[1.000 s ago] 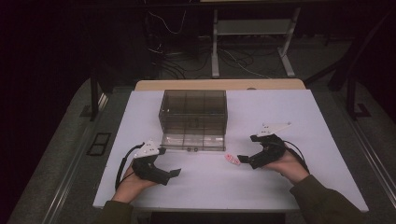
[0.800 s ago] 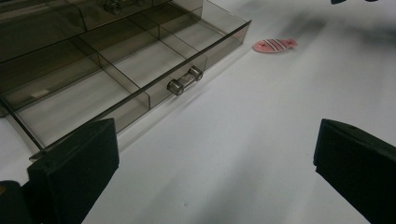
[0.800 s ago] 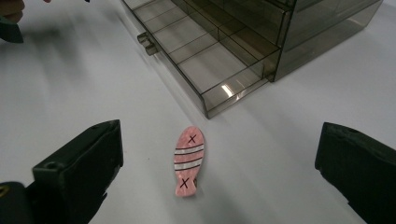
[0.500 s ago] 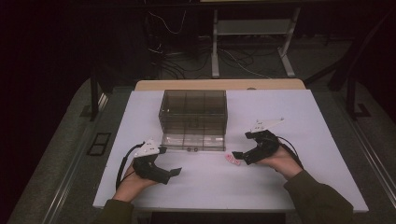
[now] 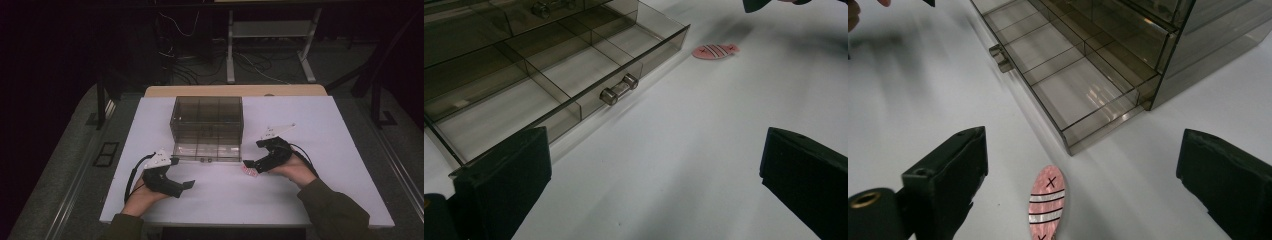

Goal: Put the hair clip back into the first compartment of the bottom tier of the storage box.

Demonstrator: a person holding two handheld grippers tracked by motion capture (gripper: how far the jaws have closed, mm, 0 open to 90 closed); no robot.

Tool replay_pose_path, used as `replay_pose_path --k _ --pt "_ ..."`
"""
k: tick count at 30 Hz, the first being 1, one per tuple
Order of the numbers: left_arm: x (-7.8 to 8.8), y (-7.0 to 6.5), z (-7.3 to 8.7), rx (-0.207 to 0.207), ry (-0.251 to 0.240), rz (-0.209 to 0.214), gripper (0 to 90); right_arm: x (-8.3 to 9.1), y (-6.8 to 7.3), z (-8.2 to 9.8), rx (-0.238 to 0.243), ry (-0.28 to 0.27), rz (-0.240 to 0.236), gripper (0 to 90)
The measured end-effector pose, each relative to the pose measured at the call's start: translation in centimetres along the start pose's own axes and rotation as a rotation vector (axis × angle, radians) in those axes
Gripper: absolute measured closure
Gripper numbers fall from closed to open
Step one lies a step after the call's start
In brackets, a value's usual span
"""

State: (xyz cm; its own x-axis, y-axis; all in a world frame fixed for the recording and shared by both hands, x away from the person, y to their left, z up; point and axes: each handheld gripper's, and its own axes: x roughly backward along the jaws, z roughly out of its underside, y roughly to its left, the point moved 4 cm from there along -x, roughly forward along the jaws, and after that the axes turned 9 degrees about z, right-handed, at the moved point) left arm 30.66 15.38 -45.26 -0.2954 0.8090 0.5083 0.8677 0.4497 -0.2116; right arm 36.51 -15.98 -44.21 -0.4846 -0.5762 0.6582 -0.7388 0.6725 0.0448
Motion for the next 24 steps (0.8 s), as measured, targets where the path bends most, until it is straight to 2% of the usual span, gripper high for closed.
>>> replay_pose_path --k 3,9,12,24 --pt "0.00 -0.03 0.00 -0.001 0.001 0.002 0.0 -0.08 -0.05 -0.07 0.006 -0.003 0.009 12.5" --pt "-0.02 -0.06 0.00 0.000 0.000 0.002 0.0 -0.16 -0.09 0.15 0.003 0.022 0.018 14.6" --pt "-0.01 -0.11 0.03 0.003 0.002 0.000 0.0 -0.15 -0.05 0.25 0.015 0.034 0.020 23.8" --pt "0.10 -0.09 -0.02 0.002 -0.009 0.001 0.0 -0.21 0.56 0.54 0.046 0.076 0.010 38.1"
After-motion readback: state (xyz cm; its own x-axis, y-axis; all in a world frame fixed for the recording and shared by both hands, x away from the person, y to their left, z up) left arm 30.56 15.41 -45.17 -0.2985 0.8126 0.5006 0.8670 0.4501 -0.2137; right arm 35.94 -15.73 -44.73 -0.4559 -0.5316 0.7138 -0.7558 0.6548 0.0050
